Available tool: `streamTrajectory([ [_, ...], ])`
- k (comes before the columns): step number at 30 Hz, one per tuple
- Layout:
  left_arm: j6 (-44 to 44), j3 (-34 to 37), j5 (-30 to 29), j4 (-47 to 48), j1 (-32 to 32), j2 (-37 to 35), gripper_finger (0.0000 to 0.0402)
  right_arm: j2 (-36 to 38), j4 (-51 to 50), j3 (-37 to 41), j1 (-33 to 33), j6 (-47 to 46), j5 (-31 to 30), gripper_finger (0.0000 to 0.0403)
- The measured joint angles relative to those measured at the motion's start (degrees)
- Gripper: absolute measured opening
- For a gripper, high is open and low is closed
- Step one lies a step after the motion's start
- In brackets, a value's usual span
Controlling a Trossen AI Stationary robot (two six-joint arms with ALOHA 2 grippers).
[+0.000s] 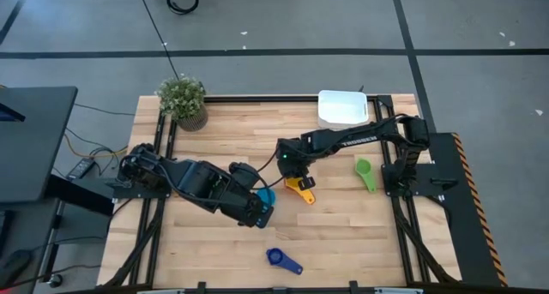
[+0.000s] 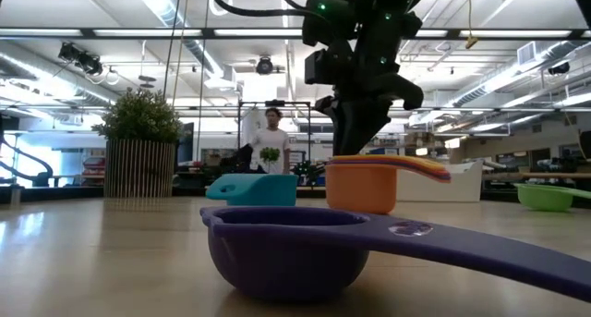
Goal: Nest measuring cups in basket
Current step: Remove the yellow measuring cup from the red measuring cup
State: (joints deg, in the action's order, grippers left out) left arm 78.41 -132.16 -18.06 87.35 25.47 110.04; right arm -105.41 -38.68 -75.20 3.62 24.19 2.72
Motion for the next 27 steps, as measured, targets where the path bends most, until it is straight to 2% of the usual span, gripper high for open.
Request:
streamTrajectory([
  [10, -0.1, 0.0, -0.3, 0.0, 0.0, 0.0, 0.0089, -0.3, 0.2, 0.0, 1.2, 0.0, 0.0, 0.0076],
  [20, -0.2, 0.0, -0.4, 0.0, 0.0, 0.0, 0.0089, -0.3, 0.4, 0.0, 1.8, 0.0, 0.1, 0.0041],
  [27, -0.2, 0.0, -0.4, 0.0, 0.0, 0.0, 0.0089, -0.3, -0.1, 0.0, 1.8, 0.0, 0.3, 0.0036],
])
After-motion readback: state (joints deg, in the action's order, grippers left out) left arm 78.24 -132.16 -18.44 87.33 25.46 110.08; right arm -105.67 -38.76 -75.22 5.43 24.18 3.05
